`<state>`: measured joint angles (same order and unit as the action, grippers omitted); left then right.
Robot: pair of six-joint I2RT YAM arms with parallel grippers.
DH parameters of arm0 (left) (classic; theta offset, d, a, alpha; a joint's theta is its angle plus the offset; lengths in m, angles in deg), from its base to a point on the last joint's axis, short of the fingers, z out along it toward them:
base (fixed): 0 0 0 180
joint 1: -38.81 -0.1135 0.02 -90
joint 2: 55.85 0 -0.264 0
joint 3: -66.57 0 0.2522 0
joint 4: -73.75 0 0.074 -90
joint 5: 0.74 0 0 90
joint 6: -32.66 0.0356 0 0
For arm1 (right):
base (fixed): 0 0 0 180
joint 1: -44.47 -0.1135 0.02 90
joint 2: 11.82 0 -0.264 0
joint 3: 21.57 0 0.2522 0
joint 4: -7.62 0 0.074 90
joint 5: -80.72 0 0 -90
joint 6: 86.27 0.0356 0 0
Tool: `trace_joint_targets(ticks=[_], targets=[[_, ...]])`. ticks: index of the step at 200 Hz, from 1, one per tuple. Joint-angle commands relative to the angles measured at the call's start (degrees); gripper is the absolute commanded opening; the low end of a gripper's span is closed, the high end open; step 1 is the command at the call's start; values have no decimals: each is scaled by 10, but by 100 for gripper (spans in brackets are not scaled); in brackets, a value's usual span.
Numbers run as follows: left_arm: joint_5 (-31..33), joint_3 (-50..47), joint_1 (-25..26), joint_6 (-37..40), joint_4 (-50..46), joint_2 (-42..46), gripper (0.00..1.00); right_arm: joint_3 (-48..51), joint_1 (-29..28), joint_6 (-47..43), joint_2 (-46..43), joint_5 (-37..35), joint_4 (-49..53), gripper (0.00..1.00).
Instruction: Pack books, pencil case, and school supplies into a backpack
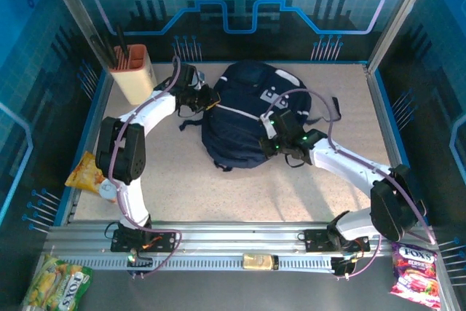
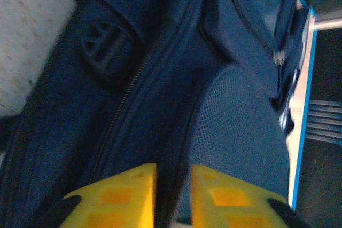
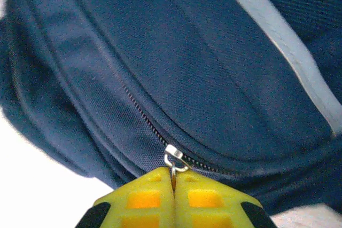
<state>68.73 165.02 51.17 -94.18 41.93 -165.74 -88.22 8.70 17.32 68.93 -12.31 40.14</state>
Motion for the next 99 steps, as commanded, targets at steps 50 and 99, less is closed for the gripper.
trace_joint_targets(ticks=[50,99], targets=[[40,-126,-29,-56,5,137,52,-117,-39,40,144,97,-109,0],[-27,-154,14,-135,81,113,52,-128,-41,38,158,118,-109,0]])
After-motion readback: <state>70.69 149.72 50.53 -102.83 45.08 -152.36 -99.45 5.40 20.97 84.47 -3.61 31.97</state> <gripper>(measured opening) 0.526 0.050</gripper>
